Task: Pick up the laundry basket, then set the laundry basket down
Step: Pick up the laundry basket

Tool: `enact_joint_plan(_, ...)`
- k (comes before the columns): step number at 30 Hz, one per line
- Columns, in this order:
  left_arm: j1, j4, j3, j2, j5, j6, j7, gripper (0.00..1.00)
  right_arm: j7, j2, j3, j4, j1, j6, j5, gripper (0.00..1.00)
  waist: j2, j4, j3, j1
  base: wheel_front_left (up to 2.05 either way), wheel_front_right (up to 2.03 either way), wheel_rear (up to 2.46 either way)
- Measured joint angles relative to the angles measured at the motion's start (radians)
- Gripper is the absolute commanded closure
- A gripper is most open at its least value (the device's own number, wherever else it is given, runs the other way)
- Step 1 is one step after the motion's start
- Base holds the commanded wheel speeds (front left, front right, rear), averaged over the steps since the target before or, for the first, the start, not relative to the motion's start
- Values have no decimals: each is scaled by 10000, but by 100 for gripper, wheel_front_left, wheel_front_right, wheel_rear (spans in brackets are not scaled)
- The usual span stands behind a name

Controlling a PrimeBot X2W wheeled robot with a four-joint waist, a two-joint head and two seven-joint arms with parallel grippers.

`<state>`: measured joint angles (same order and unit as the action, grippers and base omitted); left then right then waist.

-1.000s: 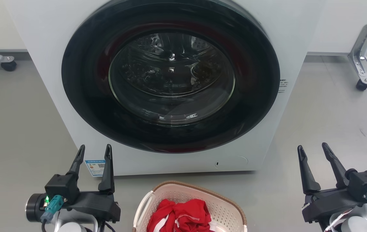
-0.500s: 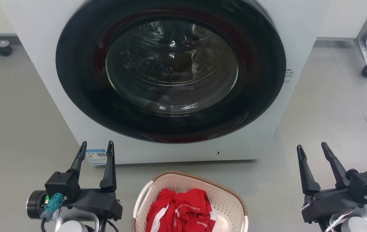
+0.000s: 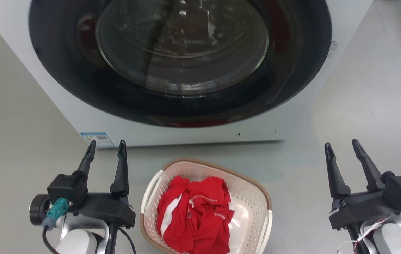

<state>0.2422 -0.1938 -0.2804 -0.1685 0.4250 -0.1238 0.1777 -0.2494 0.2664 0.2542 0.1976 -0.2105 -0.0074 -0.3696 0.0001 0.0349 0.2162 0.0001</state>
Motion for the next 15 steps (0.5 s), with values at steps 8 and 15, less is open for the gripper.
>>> enact_joint_plan(8,503,-10,-113,52,-13,0,-221,0,0,0,2,-12,-482,75,0,0,0,-88,1128,1,0,0,0)
enact_joint_plan(15,873,-397,-121,58,50,15,-556,0,2,-6,-4,-6,-915,107,-6,0,0,-171,2152,-1,0,0,0)
